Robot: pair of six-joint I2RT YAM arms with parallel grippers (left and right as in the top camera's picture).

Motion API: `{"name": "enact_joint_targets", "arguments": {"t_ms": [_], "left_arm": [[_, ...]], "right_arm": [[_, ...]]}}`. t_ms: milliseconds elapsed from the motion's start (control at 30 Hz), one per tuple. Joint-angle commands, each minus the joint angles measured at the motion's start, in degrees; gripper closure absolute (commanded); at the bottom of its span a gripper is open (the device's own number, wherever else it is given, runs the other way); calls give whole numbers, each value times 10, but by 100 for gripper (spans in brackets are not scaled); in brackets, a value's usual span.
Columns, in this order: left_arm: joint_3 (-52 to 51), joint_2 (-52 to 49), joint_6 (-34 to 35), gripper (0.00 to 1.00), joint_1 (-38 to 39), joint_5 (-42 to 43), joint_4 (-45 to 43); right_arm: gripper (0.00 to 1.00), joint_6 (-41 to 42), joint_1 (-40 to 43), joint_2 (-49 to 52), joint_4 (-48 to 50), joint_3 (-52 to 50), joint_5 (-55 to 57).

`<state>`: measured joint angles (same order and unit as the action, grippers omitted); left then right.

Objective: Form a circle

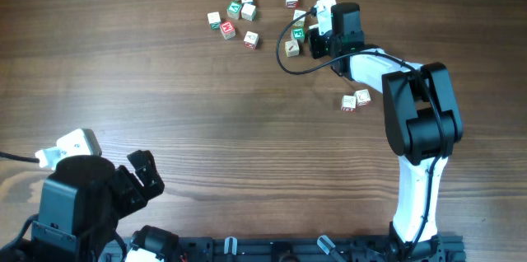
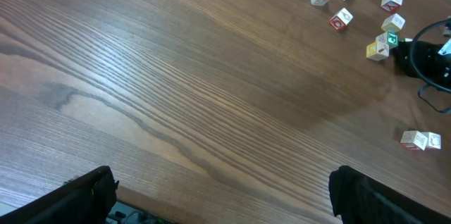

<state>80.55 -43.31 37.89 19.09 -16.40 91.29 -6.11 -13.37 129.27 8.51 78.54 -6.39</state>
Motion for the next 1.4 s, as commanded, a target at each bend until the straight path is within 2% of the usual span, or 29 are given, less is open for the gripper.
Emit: {"name": "enact_joint_targets", "arguments": {"t_ms": [0, 67, 133, 233, 300, 400, 467, 567, 633, 800, 900, 933, 1000, 1200, 1267, 1367], "left_arm": [[0, -1, 7, 0, -3, 3, -1], [0, -1, 7, 0, -3, 3, -1], [0, -1, 7, 0, -3, 3, -1], [0, -1, 7, 0, -3, 3, -1], [0, -1, 7, 0, -3, 3, -1], [0, -1, 7, 0, -3, 3, -1], [0, -1, 7, 0, -3, 3, -1], [0, -1, 7, 0, -3, 3, -1], [0, -1, 7, 0, -3, 3, -1], [0, -1, 7, 0, -3, 3, -1], [0, -1, 7, 0, -3, 3, -1], [0, -1, 7, 0, -3, 3, -1], [0, -1, 7, 0, -3, 3, -1], [0, -1, 7, 0, -3, 3, -1], [0, -1, 7, 0, -3, 3, -1], [0, -1, 7, 0, -3, 3, -1]], "right_arm": [[77, 3, -2, -31, -34, 0, -9], [82, 3, -2, -111, -95, 0, -9], [82, 3, -2, -187, -158, 0, -9], [82, 31, -2, -331, -330, 0, -9], [82, 67, -2, -406, -478, 0, -9], [83, 151, -2, -436, -667, -4, -9], [83, 206, -2, -434, -716, -44, -9], [83, 261, -2, -434, -687, -144, -9], [83, 297, -2, -434, -627, -205, 2], [78, 379, -2, -433, -560, -251, 140], [77, 378, -2, -433, -481, -280, 175], [72, 378, -2, -433, -457, -295, 171], [72, 376, -2, -433, -452, -310, 151], [61, 376, -2, -433, -433, -323, 142], [50, 371, -2, -433, -433, -323, 125], [43, 360, -2, -433, -427, -323, 123]]}}
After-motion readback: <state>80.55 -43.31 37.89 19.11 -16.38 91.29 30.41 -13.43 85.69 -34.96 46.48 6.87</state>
